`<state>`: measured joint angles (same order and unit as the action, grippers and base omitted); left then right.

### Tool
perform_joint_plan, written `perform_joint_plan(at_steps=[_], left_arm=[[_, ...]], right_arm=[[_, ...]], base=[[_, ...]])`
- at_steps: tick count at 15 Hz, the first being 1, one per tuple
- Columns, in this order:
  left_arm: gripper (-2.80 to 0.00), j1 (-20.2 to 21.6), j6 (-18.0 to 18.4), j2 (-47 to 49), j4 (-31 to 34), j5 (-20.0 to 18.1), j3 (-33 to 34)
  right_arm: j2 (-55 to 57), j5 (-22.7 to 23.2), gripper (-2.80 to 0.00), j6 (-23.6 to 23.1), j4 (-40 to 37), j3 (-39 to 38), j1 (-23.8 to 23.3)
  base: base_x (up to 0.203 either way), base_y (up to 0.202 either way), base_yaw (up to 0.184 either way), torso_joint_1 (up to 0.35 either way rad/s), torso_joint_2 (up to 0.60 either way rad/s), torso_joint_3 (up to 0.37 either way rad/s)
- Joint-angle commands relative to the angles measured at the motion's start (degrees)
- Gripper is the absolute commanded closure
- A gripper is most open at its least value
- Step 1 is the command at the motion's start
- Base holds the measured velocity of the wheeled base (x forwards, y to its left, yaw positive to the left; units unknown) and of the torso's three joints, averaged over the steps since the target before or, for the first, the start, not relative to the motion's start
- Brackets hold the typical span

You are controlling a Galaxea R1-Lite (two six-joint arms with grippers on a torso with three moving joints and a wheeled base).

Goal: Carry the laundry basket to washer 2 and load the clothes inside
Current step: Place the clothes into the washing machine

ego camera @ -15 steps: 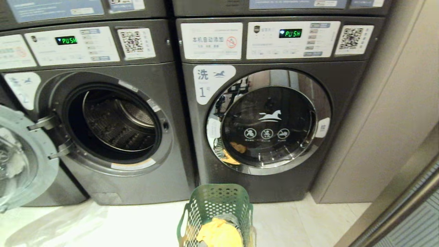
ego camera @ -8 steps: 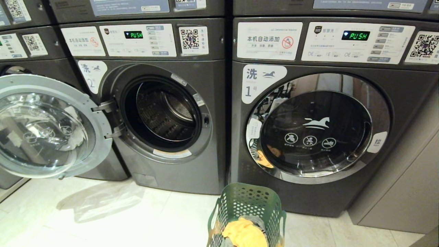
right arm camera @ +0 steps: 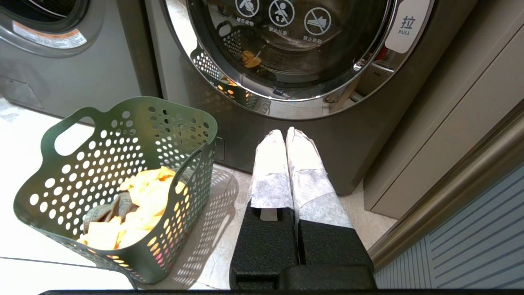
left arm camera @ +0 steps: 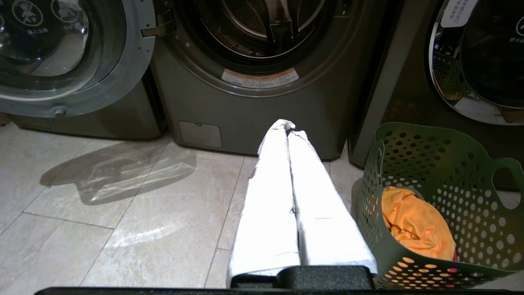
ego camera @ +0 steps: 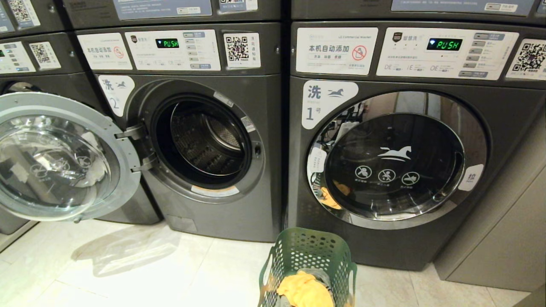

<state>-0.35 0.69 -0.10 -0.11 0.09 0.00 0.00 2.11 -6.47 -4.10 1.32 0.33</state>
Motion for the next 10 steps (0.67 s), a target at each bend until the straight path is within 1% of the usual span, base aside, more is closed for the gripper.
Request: perform_joint_plan(at_steps=[1,6,7,8,10], left_arm=[[0.0,0.0,0.02,0.02,-0.07,0.0,0.0],[0.0,0.0,0.02,0.06,-0.07,0.0,0.0],[0.0,0.0,0.02,0.01,-0.07,0.0,0.0],[0.0,0.0,0.02,0.01,-0.15,0.0,0.0],[0.0,0.0,0.02,0.01,-0.13,0.0,0.0]], right_arm=[[0.09,0.0,0.0,-0.03,-0.03,0.0,0.02],[0.09,0.0,0.0,0.06,-0.03,0.0,0.02],[0.03,0.0,0.0,0.1,-0.03,0.0,0.02],[0.09,0.0,0.0,0.07,-0.03,0.0,0.02],[0.09,-0.02,0.0,0.15,-0.03,0.0,0.02]], base=[[0.0,0.0,0.0,0.0,0.0,0.0],[0.0,0.0,0.0,0.0,0.0,0.0],[0.002,0.06,-0.009,0.001,0.01,0.002],[0.001,0.117,-0.006,0.004,0.0,0.002],[0.0,0.188,-0.001,0.002,0.0,0.001]])
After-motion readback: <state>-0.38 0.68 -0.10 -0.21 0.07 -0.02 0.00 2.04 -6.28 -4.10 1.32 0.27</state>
